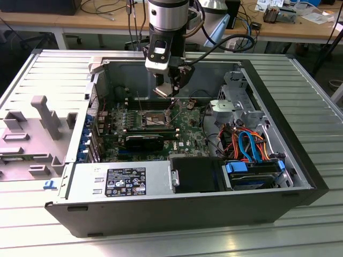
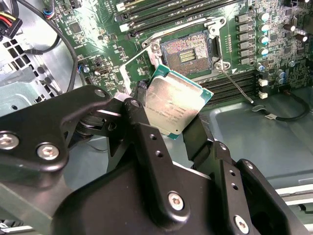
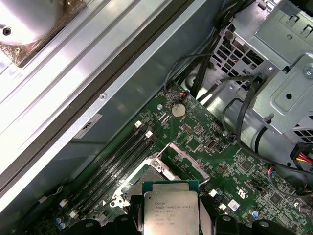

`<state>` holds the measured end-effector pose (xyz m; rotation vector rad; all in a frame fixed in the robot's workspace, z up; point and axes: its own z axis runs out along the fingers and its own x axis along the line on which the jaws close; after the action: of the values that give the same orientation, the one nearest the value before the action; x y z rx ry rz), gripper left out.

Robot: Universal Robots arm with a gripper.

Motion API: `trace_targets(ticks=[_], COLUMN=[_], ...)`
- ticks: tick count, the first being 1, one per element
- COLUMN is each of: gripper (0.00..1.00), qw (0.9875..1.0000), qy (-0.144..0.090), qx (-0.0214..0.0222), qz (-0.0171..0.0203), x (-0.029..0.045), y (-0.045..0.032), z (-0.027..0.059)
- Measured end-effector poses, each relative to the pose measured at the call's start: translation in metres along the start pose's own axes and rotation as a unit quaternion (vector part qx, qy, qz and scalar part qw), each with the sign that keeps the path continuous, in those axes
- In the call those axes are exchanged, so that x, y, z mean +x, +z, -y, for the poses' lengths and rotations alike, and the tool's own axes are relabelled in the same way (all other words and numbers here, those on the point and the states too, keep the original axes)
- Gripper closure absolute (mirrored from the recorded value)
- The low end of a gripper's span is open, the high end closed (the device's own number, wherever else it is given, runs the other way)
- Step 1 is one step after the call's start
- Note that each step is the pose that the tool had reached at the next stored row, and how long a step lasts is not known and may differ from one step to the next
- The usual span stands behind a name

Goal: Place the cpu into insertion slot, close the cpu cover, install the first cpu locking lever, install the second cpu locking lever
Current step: 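Place the cpu into insertion slot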

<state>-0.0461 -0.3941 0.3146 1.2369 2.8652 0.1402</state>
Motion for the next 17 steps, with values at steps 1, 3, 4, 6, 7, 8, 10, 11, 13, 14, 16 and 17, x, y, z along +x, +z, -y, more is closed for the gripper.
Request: trace_targets(ticks=[1,3,4,6,7,8,10,11,13,14,16,17], gripper=[0.46,0.46,0.46,0.46,0.46,0.46,0.46,0.46,0.46,0.46,0.46,0.46], qw=[1.0000,1.0000,1.0000,1.0000,1.0000,1.0000,1.0000,1.0000,1.0000,1.0000,1.0000,1.0000], qy=[0.001,0.002,0.002,0.003,0.004,0.005,0.006,0.006,0.007,0.007,0.008,0.008], qx=[0.0000,0.0000,-0.0001,-0.0001,0.0000,-0.0001,-0.0001,-0.0001,-0.0001,-0.0002,-0.0002,-0.0002], qz=[0.0001,0.0001,0.0002,0.0003,0.0004,0.0004,0.0005,0.0005,0.0006,0.0006,0.0007,0.0008], x=[0.0000,0.0000,0.0000,0.0000,0.0000,0.0000,0.0000,0.0000,0.0000,0.0000,0.0000,0.0000], y=[0.0000,0.0000,0.0000,0.0000,0.0000,0.0000,0.0000,0.0000,0.0000,0.0000,0.0000,0.0000], z=[0.0000,0.0000,0.0000,0.0000,0.0000,0.0000,0.0000,0.0000,0.0000,0.0000,0.0000,0.0000])
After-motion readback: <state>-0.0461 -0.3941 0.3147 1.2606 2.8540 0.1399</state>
